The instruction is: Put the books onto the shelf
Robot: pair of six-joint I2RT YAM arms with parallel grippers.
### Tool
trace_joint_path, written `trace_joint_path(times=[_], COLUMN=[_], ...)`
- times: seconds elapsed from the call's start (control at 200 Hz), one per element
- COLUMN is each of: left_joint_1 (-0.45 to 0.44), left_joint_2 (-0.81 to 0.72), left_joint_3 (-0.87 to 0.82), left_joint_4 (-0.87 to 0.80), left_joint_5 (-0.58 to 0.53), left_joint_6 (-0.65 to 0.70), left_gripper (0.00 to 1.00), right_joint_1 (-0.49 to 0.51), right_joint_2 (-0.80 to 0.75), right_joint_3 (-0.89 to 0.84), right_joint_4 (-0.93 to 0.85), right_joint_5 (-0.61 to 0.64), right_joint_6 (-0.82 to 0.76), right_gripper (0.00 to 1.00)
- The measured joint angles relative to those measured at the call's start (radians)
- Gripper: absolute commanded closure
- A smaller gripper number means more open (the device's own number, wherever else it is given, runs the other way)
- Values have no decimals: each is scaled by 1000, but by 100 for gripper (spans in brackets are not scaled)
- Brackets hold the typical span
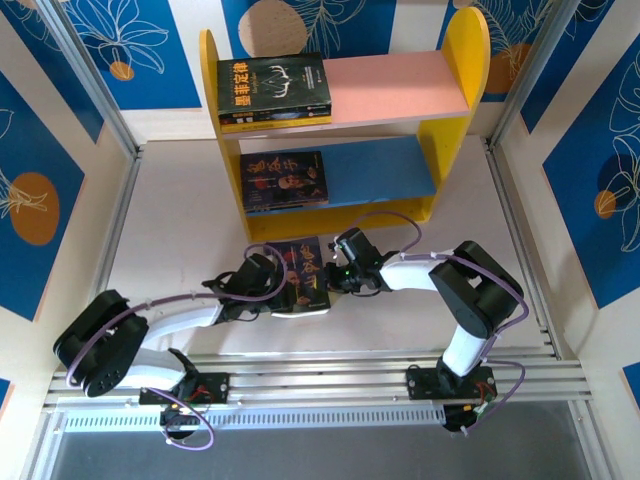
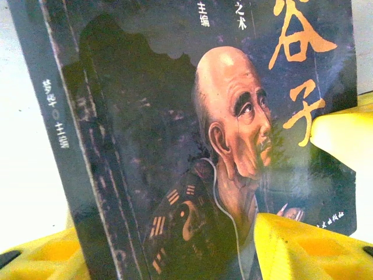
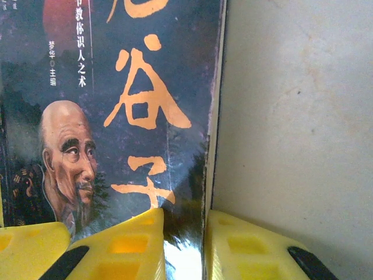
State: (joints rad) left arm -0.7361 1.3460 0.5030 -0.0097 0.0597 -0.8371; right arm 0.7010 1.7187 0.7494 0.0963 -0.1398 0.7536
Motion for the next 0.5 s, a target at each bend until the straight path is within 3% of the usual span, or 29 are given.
trace_joint_path(times=[0.17, 0.33, 0.5], left_joint_1=[0, 0, 0], left_joint_2=[6, 5, -10], left_joint_3=[9, 16, 19], left_joint_4=[-14, -24, -23], left_joint_5=[0, -1, -8], left_joint_6=[1, 9, 5], left_gripper=[47, 69, 78], right_joint_1=[0, 4, 15], right_joint_2=[-1, -1, -1], right_joint_3=[-1, 5, 28], right_joint_4=[3, -6, -38], right_joint_5=[-4, -1, 9], right_joint_6=[-7, -19, -30], right_gripper=[78, 71, 61])
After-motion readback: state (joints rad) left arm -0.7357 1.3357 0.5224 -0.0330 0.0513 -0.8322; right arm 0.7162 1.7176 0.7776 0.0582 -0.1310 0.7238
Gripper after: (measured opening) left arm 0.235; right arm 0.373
